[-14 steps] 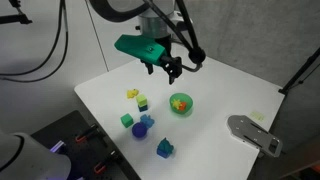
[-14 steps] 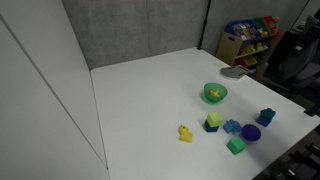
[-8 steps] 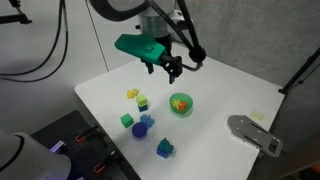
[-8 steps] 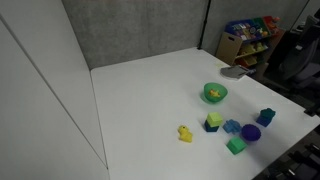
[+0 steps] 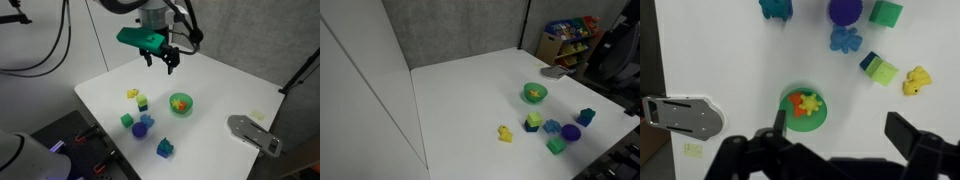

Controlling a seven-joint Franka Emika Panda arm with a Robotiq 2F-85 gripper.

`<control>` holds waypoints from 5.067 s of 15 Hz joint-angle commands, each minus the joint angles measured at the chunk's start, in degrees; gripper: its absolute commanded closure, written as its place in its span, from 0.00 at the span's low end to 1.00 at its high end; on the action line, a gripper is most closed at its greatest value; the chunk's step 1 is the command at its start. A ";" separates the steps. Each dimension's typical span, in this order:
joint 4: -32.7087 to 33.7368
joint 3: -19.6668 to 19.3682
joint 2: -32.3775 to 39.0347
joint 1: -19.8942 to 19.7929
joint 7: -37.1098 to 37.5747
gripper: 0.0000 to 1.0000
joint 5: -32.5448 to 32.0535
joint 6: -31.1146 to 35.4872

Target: Remove the yellow object from the green bowl and then put it on the yellow block

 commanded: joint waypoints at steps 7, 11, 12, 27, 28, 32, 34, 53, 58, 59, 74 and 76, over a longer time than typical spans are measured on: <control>13.82 3.11 17.92 0.47 0.59 0.00 5.52 6.33; 20.02 4.53 28.44 -0.78 0.64 0.00 6.81 7.72; 21.76 4.95 31.02 -1.30 0.55 0.00 7.18 7.47; 45.08 7.43 61.52 -4.44 11.40 0.00 5.88 6.09; 46.33 7.39 62.82 -4.39 12.22 0.00 5.79 5.76; 50.36 7.73 66.92 -4.54 14.03 0.00 6.07 4.57; 51.93 8.04 68.45 -4.59 14.53 0.00 6.24 3.47; 55.42 9.41 72.76 -4.34 15.70 0.66 6.41 0.62; 51.89 9.81 67.23 -4.06 15.41 0.79 6.30 1.10; 51.14 9.82 65.97 -3.94 15.44 0.82 6.23 1.31; 26.21 8.93 45.82 3.33 16.37 0.84 -3.01 10.06; 22.87 8.60 44.12 5.36 17.23 0.84 -6.27 12.01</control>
